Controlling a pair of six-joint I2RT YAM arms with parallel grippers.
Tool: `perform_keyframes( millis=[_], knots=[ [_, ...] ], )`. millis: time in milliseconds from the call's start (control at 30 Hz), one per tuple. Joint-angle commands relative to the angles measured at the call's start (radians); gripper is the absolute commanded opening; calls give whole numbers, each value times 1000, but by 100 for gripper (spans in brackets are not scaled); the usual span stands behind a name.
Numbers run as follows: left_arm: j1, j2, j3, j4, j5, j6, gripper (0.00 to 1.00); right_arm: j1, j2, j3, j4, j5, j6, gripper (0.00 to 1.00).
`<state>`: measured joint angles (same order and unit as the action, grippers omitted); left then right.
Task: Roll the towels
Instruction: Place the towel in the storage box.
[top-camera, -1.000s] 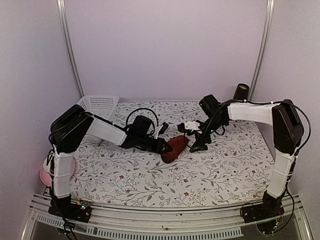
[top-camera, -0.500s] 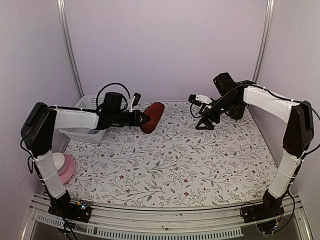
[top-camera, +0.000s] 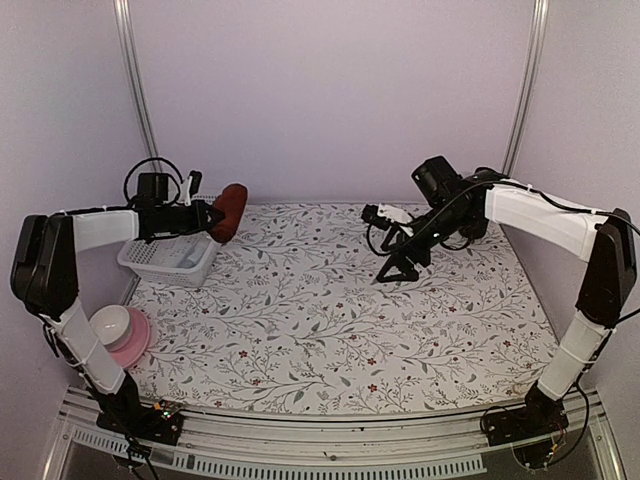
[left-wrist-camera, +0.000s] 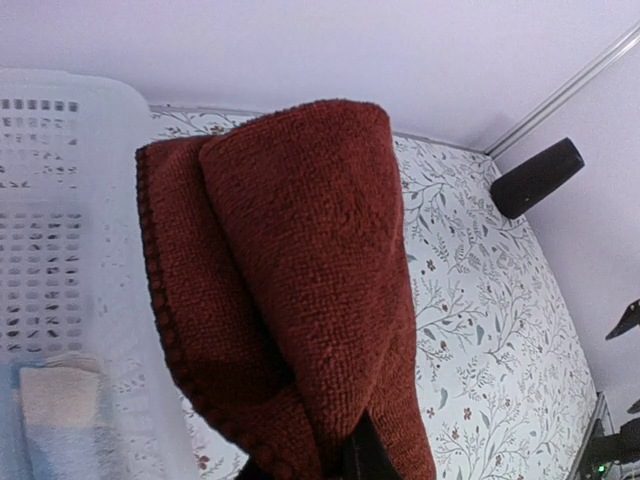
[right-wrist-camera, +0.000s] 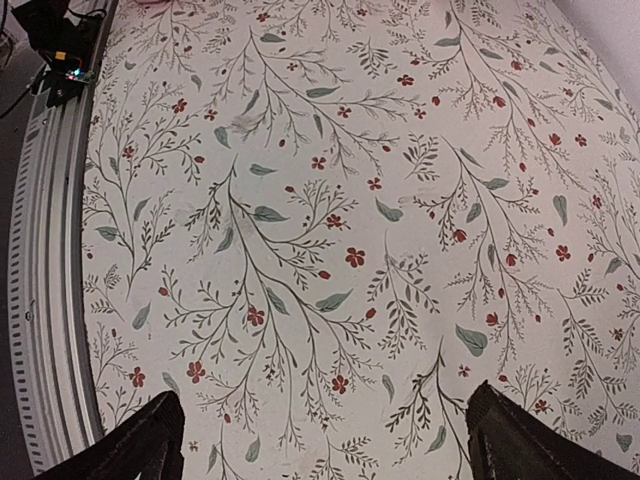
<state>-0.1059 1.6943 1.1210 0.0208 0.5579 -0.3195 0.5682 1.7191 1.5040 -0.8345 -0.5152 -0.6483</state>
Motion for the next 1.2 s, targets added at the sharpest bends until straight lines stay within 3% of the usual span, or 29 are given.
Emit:
perform_keyframes(
  millis=[0, 133, 333, 533, 767, 1167],
  knots=[
    [111, -42, 28, -53, 67, 52, 0, 16, -29, -41, 44, -18, 10, 99],
    [214, 28, 75, -105, 173, 70, 0, 18, -9, -64, 42, -26, 5, 99],
    [300, 114, 160, -233, 214, 148, 0, 18, 1, -82, 49, -58, -2, 99],
    [348, 164, 237, -403, 185, 226, 0, 19, 10, -95, 51, -71, -11, 99],
    [375, 181, 274, -525, 1, 307, 0, 21, 25, -96, 39, -100, -21, 99],
    [405, 258, 269, -486, -34, 331, 0, 22, 30, -104, 40, -115, -42, 99]
  ],
)
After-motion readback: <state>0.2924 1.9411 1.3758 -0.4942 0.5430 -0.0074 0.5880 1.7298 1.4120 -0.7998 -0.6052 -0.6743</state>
